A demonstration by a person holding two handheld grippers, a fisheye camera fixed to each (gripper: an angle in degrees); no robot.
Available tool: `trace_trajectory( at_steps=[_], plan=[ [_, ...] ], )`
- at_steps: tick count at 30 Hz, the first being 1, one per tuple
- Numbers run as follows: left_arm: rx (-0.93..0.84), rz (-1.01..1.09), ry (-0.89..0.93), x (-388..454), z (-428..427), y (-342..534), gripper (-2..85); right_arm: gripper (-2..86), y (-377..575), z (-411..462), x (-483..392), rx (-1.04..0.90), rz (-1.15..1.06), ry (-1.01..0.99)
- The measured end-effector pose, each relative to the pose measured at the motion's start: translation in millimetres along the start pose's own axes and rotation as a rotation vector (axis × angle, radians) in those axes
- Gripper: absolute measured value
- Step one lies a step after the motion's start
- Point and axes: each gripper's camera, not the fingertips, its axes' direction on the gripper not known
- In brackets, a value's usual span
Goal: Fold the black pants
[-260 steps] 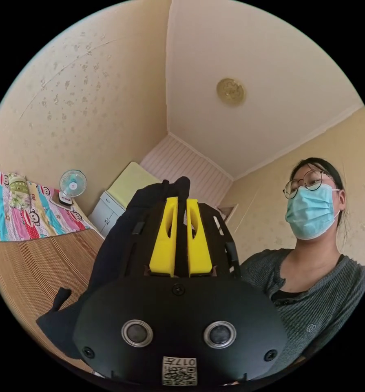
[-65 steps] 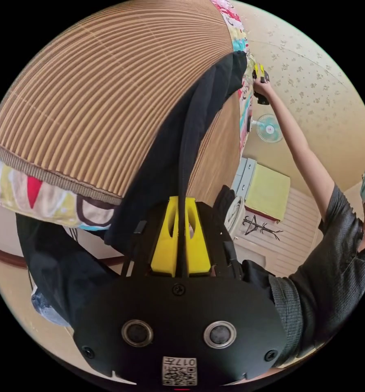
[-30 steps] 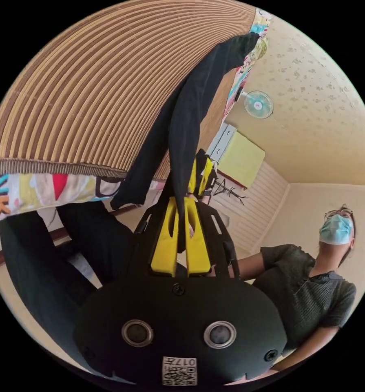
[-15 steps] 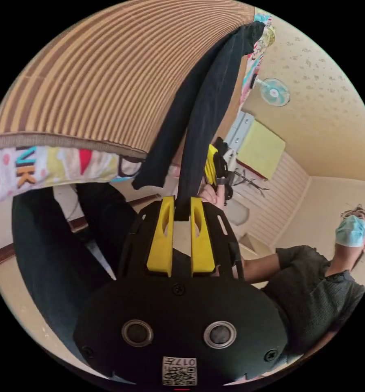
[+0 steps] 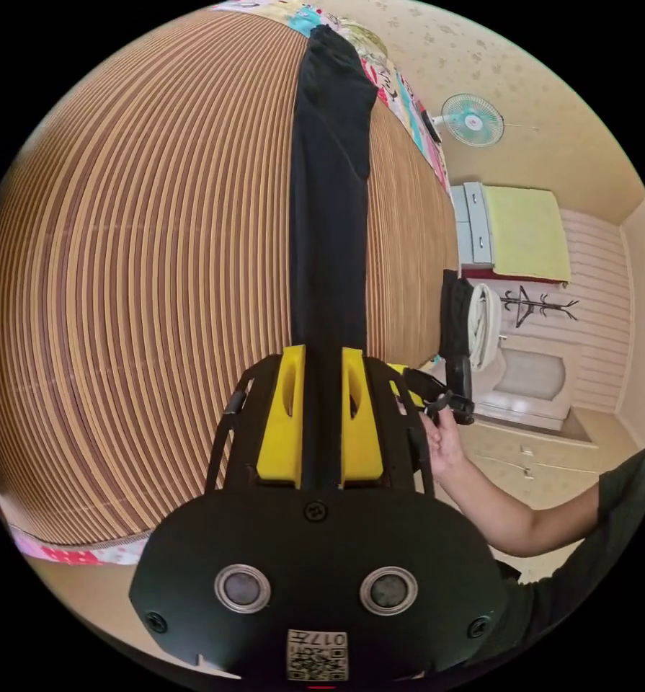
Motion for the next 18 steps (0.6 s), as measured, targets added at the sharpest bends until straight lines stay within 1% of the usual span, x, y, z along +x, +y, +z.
trace_trajectory(
  at_steps=[4,8,11,13,15,17,18],
  plan=[
    [0.041,-0.027,-0.056,2,18,1,7.4,8.4,-58,8,-25,0.016,-0.107,0.023],
    [0.046,-0.032,-0.051,3,30,14,5.9,8.3,-93,36,-51,-0.078,-0.218,0.178],
    [0.013,0.000,-0.030,4,42,23,5.0,7.5,-91,54,-68,-0.137,-0.310,0.310],
    [-0.037,0.026,0.020,1,54,25,4.5,6.8,-87,55,-65,-0.125,-0.291,0.307],
    [-0.045,0.020,0.008,0,57,26,1.2,6.0,-84,52,-56,-0.124,-0.232,0.238],
    [-0.067,0.042,0.012,3,59,26,-0.2,4.4,-77,44,-49,-0.109,-0.185,0.190],
    [-0.047,0.079,0.069,7,55,30,-0.5,4.2,-74,41,-52,-0.102,-0.198,0.183]
  ],
)
